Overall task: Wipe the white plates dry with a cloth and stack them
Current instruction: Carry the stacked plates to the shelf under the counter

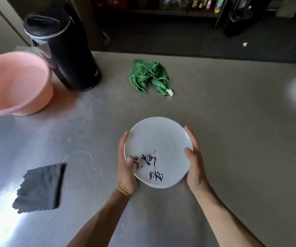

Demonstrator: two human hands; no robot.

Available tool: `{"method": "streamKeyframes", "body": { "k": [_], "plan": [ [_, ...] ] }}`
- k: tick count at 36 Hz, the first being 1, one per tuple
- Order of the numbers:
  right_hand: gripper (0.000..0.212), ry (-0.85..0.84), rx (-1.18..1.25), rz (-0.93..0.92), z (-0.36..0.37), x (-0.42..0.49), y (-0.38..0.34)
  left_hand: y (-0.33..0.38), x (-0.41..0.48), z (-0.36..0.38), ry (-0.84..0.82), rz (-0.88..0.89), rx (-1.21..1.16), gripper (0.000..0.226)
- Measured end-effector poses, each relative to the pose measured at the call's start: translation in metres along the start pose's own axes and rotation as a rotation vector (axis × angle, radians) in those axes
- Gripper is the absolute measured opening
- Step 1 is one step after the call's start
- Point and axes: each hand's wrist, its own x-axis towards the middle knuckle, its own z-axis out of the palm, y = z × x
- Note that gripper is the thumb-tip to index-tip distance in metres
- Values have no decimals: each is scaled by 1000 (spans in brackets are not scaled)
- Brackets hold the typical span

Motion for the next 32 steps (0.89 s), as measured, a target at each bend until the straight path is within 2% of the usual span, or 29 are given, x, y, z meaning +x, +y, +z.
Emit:
{"method": "streamKeyframes", "body": {
  "k": [6,17,21,29,32],
  "plan": [
    [63,40,15,-29,5,4,6,-6,3,0,66,67,24,86],
    [67,79,47,-2,16,0,7,-5,16,-10,28,161,102,83],
    [65,98,65,-27,20,-5,5,3,21,-13,-31,131,28,74],
    [66,78,65,-96,30,-4,-20,31,20,-12,-28,140,-60,89],
    [66,84,42,-119,32,-9,-33,43,16,-14,-50,153,-85,77]
  ]
}}
